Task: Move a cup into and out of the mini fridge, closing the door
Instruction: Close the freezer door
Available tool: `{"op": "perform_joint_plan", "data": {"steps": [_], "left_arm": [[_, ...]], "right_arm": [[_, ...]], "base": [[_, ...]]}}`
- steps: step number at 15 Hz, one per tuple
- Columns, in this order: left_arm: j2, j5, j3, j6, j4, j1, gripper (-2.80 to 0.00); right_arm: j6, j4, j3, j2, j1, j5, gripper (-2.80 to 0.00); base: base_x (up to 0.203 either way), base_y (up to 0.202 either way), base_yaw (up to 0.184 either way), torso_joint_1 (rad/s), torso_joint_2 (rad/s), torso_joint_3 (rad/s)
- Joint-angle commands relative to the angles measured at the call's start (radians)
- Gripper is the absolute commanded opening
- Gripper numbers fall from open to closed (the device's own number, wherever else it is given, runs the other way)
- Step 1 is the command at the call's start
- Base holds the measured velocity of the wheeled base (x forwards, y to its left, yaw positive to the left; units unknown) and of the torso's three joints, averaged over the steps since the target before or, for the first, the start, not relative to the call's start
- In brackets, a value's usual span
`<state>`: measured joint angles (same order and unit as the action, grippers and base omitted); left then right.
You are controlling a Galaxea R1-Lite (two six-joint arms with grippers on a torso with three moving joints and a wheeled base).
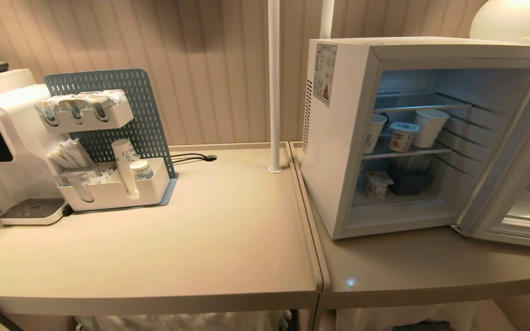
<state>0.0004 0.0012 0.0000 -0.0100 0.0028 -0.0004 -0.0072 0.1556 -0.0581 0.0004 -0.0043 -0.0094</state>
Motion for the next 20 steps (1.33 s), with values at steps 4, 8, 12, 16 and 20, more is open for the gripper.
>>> {"op": "perform_joint_plan", "data": {"steps": [4, 8, 12, 16, 20], "left_arm": [[0.001, 0.0, 0.0, 0.001, 0.0, 0.0, -2.8], [0.001, -0.001, 0.0, 0.002, 0.0, 0.0, -2.8], [0.001, 0.0, 0.0, 0.004, -0.001, -0.001, -2.8], [0.001, 0.0, 0.0, 0.004, 0.0, 0.0, -2.8], [0.001, 0.0, 0.0, 0.004, -0.001, 0.0, -2.8]], "right_arm": [[0.0, 0.001, 0.0, 0.001, 0.0, 0.0, -2.8], [0.0, 0.001, 0.0, 0.001, 0.0, 0.0, -2.8], [0.0, 0.002, 0.0, 0.001, 0.0, 0.0, -2.8], [0.0, 0.004, -0.002, 0.001, 0.0, 0.0, -2.8], [0.0, 0.004, -0.002, 0.001, 0.0, 0.0, -2.8]], "base": [[-0.025, 0.0, 0.001, 0.001, 0.0, 0.001], [-0.001, -0.088, -0.002, 0.001, 0.0, 0.001], [0.0, -0.191, 0.0, 0.0, 0.0, 0.004], [0.0, -0.193, 0.0, 0.001, 0.01, 0.003], [0.0, -0.193, -0.001, 0.003, 0.0, 0.004]]}}
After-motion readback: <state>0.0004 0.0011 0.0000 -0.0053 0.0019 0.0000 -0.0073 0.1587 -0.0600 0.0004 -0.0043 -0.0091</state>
